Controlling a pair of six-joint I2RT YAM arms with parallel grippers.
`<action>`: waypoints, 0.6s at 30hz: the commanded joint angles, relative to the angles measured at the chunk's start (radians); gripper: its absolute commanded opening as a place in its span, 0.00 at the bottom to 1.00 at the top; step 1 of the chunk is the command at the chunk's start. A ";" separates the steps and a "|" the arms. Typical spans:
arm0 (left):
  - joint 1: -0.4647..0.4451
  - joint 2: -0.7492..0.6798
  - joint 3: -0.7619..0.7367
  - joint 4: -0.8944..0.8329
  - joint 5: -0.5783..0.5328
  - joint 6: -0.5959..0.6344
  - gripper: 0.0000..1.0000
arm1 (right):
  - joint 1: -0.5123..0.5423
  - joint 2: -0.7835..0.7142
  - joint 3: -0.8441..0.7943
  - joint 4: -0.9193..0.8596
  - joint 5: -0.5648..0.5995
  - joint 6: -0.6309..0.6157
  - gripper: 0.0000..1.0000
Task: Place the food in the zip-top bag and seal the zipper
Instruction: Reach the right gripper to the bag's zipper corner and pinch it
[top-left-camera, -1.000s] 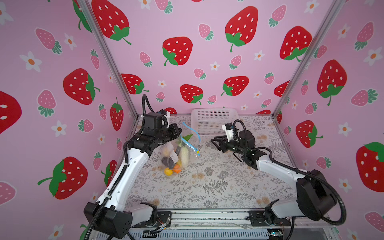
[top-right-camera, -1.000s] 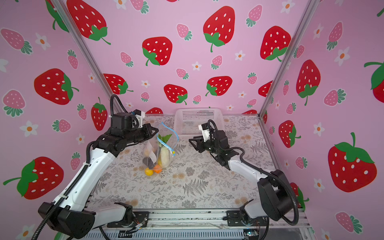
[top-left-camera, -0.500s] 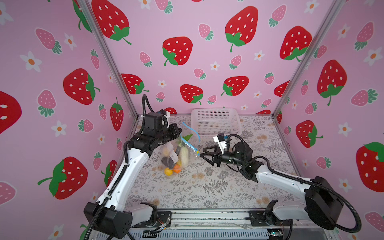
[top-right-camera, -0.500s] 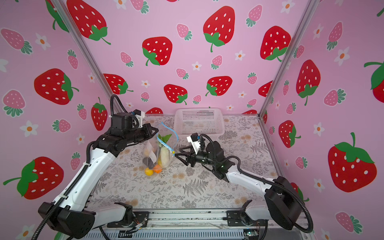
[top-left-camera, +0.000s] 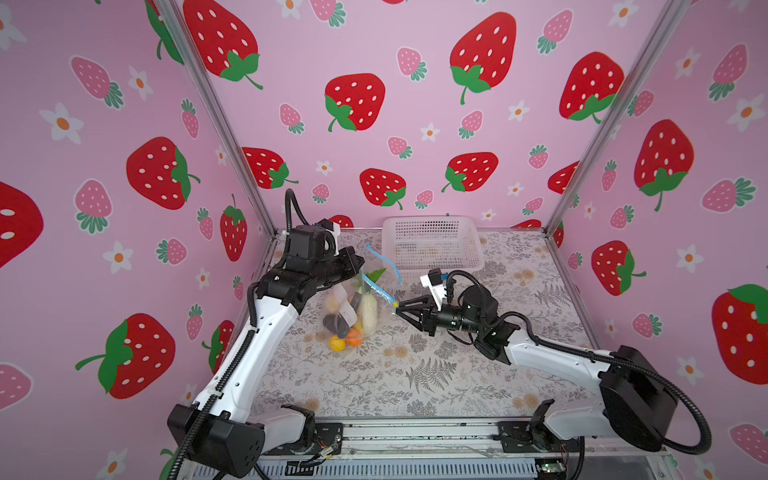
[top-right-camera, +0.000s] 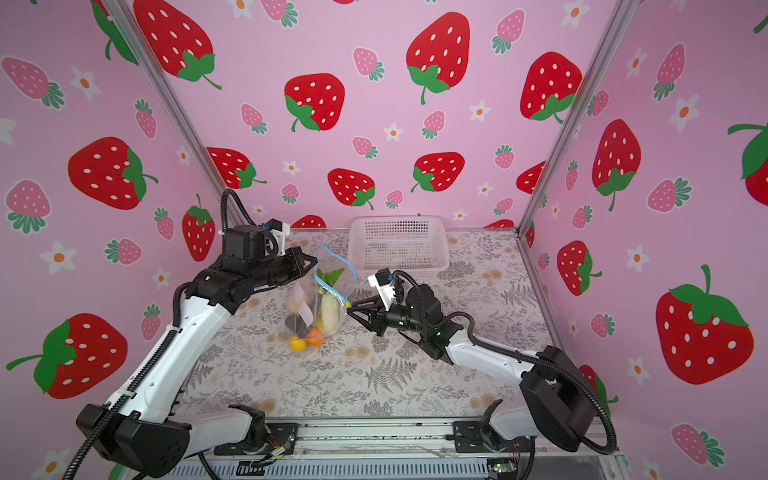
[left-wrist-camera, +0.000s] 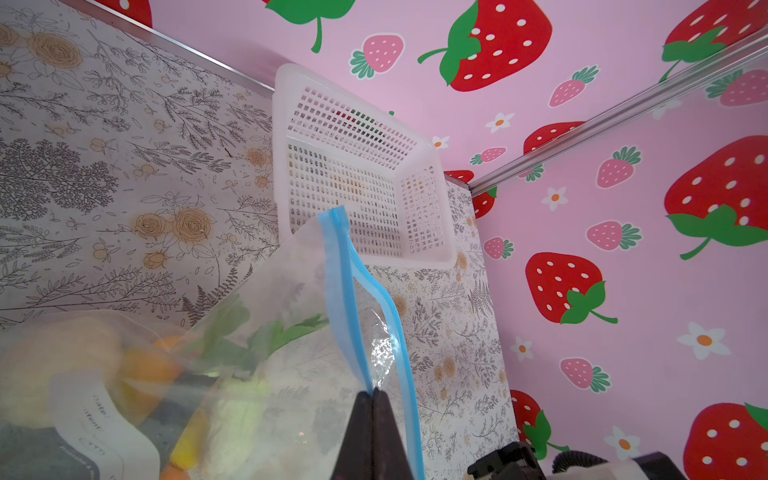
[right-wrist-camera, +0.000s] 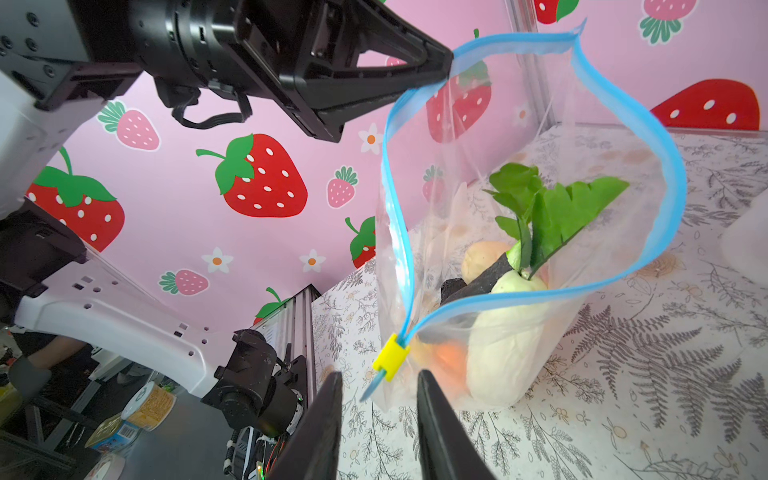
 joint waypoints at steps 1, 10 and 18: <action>-0.005 -0.016 -0.006 0.018 -0.007 -0.003 0.00 | 0.008 0.021 0.041 0.028 -0.015 0.016 0.28; -0.004 -0.016 -0.004 0.015 -0.009 -0.002 0.00 | 0.007 0.036 0.055 0.022 -0.024 0.053 0.07; -0.003 -0.021 0.003 0.007 -0.015 0.001 0.00 | 0.008 0.027 0.089 -0.052 -0.002 0.034 0.00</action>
